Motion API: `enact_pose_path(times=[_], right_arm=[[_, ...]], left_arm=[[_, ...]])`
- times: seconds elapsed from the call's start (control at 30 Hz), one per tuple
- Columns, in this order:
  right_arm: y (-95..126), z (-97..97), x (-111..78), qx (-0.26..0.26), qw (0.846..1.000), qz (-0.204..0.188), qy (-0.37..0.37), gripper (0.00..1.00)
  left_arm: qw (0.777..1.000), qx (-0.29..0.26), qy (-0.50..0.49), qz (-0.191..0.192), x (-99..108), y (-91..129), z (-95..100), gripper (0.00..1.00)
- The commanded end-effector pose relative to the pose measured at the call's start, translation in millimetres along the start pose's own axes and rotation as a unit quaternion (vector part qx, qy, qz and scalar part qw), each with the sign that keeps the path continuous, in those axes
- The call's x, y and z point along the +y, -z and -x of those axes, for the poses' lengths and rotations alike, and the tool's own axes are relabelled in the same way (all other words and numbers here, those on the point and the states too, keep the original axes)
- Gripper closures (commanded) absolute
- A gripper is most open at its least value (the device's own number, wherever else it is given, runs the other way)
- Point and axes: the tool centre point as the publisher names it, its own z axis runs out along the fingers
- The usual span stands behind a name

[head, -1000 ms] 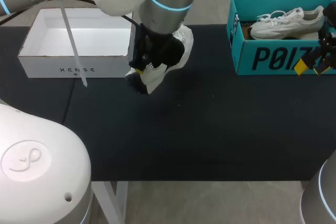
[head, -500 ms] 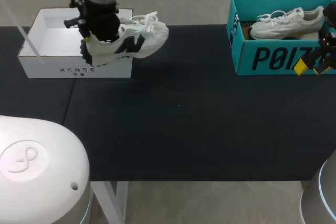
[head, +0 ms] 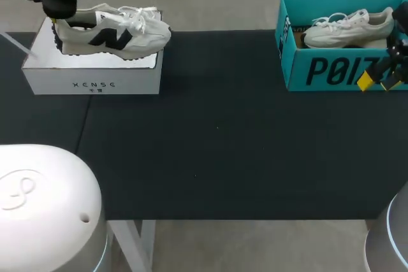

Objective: Take the shoe out of the shoebox, open the shoe tongue, remove and reinsert the insole, then place the shoe into the shoebox

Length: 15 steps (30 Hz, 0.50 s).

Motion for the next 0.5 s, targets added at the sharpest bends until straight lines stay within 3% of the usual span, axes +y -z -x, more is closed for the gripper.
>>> enact_pose_path(times=[0.03,0.27,0.5], right_arm=[[-0.5,0.7,2.0,0.000,1.000,-0.002,-0.001,0.00],[-0.5,0.7,2.0,0.000,1.000,-0.002,-0.001,0.00],[-0.5,0.7,2.0,0.000,1.000,-0.002,-0.001,0.00]], left_arm=[[0.999,-0.042,-0.002,-0.007,24.3,-19.8,-13.6,1.00],[0.999,-0.040,-0.006,-0.014,43.9,-49.1,-24.0,1.00],[0.998,-0.040,-0.034,-0.016,55.5,-80.0,-19.6,1.00]])
